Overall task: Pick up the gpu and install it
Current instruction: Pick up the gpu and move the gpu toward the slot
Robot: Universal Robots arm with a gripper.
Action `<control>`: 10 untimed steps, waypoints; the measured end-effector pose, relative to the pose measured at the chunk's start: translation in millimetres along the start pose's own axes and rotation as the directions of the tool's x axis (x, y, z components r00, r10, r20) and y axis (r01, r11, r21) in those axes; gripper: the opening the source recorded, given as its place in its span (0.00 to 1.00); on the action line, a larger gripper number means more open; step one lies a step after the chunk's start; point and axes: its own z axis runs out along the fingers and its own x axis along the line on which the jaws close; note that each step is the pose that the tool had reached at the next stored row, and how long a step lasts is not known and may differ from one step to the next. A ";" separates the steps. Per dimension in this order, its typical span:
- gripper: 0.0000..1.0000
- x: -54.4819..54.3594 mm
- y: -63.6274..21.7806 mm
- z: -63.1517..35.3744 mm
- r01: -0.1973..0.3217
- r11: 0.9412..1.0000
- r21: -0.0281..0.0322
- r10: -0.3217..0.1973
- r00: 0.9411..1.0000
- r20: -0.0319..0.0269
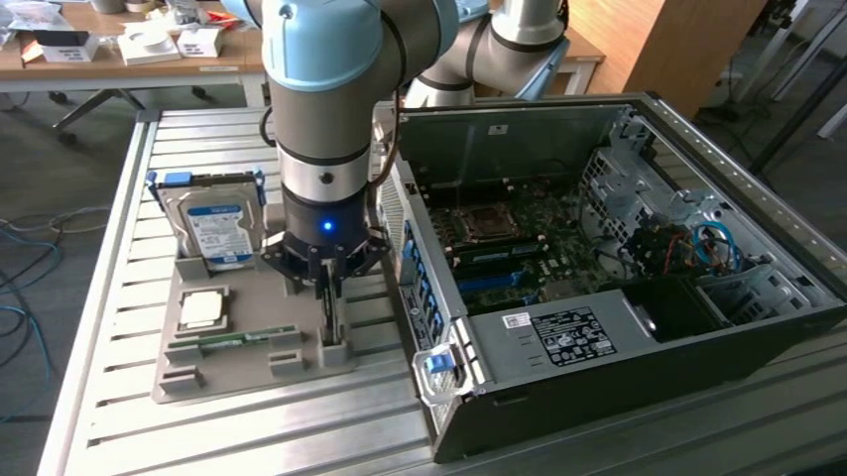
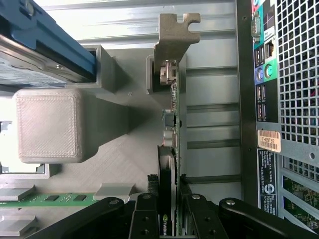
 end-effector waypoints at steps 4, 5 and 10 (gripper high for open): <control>0.26 0.3 0.2 -6.3 0.000 1.000 0.000 0.000 1.000 0.000; 0.26 0.3 0.3 -8.5 0.000 1.000 0.000 0.000 1.000 0.000; 0.26 0.8 0.9 -23.9 0.000 1.000 0.000 0.000 1.000 0.000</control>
